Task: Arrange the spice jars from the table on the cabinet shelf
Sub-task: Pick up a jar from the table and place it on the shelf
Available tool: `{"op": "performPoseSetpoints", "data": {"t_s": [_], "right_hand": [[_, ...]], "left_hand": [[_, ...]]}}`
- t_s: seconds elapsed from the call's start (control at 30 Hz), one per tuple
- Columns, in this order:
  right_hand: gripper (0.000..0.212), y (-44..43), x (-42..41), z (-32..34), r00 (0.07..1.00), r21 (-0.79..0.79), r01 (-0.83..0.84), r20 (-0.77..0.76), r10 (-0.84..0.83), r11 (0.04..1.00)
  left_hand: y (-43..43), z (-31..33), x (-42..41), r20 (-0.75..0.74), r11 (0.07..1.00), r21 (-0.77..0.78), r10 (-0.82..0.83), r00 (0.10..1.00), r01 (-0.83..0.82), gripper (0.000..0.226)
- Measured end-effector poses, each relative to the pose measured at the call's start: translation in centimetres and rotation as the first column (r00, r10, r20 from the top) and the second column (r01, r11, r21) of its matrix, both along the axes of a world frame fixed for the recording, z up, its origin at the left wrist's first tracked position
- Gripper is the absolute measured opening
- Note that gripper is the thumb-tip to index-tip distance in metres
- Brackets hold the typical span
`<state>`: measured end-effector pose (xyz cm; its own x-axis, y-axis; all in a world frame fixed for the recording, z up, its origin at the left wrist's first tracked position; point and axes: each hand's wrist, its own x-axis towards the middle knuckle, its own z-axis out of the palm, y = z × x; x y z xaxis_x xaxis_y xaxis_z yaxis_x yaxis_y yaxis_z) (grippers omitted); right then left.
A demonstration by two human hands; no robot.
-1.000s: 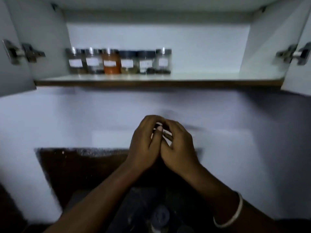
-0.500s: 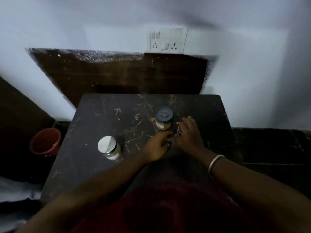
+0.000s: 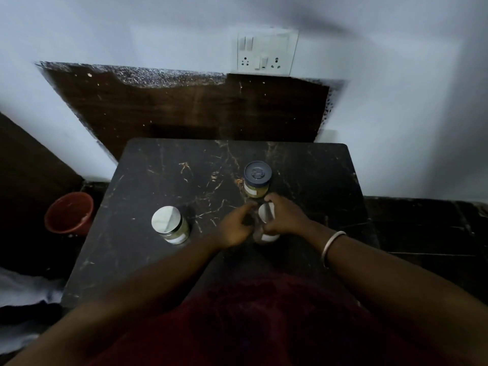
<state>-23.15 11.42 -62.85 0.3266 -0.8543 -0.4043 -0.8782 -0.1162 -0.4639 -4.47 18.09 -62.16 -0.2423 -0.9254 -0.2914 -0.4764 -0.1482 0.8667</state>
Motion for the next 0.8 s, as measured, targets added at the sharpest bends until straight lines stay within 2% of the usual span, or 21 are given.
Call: {"op": "performPoseSetpoints", "data": {"t_s": [0.03, 0.1, 0.17, 0.27, 0.37, 0.43, 0.5, 0.53, 0.6, 0.7, 0.8], "right_hand": [[0.088, 0.3, 0.5, 0.5, 0.997, 0.076, 0.017, 0.069, -0.022, 0.997], [0.066, 0.5, 1.3, 2.1, 0.984, 0.172, 0.025, 0.169, -0.055, 0.985], [0.050, 0.6, 1.9, 4.5, 0.966, 0.200, 0.038, 0.243, -0.087, 0.979], [0.053, 0.5, 2.5, 9.2, 0.913, 0.175, 0.082, 0.381, -0.145, 0.981], [0.058, 1.1, 2.6, 14.6, 0.717, 0.198, 0.164, 0.649, -0.255, 0.966], [0.047, 2.1, 2.5, 17.4, 0.557, 0.146, 0.192, 0.798, -0.230, 0.971], [0.033, 3.5, 2.7, 19.6, 0.359, 0.099, 0.243, 0.915, -0.184, 0.965], [0.030, 4.2, 3.0, 20.4, 0.257, 0.083, 0.257, 0.955, -0.151, 0.963], [0.031, 5.6, 3.3, 21.5, 0.115, 0.035, 0.271, 0.991, -0.069, 0.962], [0.033, 7.0, 3.7, 22.7, 0.022, -0.014, 0.294, 1.000, 0.007, 0.956], [0.036, 7.7, 3.5, 23.6, 0.005, -0.060, 0.323, 0.998, 0.062, 0.945]], "left_hand": [[0.1, 0.3, 0.4, -0.019, 0.999, 0.036, -0.015, 1.000, 0.015, 0.072], [0.4, 1.6, 1.0, -0.094, 0.992, 0.115, -0.042, 0.995, 0.053, 0.080], [0.8, 3.5, 1.2, -0.251, 0.988, 0.128, -0.051, 0.967, 0.085, 0.076], [1.2, 7.7, 1.1, -0.480, 0.990, 0.138, 0.084, 0.873, -0.020, 0.059], [1.8, 12.6, 0.5, -0.679, 0.967, 0.197, 0.254, 0.689, -0.161, 0.053], [2.3, 15.8, 0.0, -0.754, 0.950, 0.207, 0.308, 0.580, -0.236, 0.062], [2.7, 18.8, -0.5, -0.782, 0.946, 0.143, 0.289, 0.553, -0.292, 0.079], [3.0, 20.0, -0.7, -0.778, 0.945, 0.102, 0.271, 0.567, -0.311, 0.087], [3.4, 21.8, -1.1, -0.751, 0.941, 0.028, 0.243, 0.614, -0.337, 0.086], [3.9, 22.8, -1.1, -0.761, 0.940, -0.006, 0.218, 0.611, -0.342, 0.078], [4.4, 23.5, -1.3, -0.782, 0.945, -0.028, 0.182, 0.596, -0.325, 0.068]]}}
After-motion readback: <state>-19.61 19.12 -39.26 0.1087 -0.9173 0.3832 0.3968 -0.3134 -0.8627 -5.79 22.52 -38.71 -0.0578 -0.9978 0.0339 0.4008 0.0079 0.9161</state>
